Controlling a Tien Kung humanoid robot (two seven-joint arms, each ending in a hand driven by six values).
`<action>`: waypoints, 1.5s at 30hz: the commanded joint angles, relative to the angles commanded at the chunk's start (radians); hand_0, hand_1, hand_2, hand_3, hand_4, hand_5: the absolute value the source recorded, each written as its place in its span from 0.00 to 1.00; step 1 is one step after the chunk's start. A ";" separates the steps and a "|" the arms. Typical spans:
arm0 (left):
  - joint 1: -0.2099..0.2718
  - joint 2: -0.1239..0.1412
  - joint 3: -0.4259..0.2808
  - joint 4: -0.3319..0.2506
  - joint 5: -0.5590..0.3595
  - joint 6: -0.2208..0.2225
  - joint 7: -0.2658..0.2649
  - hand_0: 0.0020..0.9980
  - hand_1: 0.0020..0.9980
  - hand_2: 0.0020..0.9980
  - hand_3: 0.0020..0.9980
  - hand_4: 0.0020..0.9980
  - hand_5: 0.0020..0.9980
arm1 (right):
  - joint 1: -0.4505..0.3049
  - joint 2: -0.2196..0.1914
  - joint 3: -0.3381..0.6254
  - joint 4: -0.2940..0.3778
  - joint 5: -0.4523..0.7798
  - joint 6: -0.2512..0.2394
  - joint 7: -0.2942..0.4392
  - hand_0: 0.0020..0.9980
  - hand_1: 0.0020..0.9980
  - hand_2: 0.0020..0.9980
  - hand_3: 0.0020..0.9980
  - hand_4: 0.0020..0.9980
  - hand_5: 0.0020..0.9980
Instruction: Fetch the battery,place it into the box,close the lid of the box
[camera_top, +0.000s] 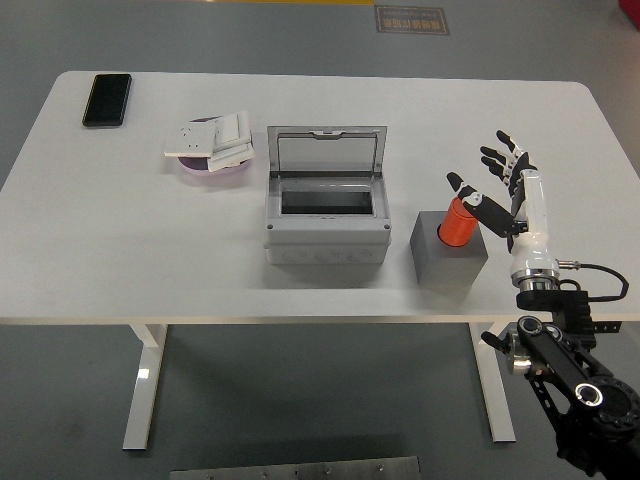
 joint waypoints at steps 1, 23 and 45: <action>0.000 0.000 0.001 0.000 0.000 0.000 -0.001 0.61 0.72 0.65 0.61 0.76 0.24 | 0.000 0.003 -0.004 -0.005 0.002 -0.006 0.008 0.71 0.61 0.62 0.67 0.86 0.14; -0.003 -0.003 0.001 0.001 0.012 -0.006 -0.002 0.61 0.73 0.65 0.61 0.75 0.24 | 0.014 0.058 -0.033 -0.135 0.024 -0.069 0.096 0.62 0.55 0.56 0.63 0.80 0.09; -0.013 -0.002 -0.017 0.000 0.040 -0.004 0.011 0.61 0.73 0.61 0.60 0.75 0.24 | 0.028 0.061 -0.043 -0.139 -0.044 -0.048 0.034 0.76 0.71 0.68 0.81 0.82 0.10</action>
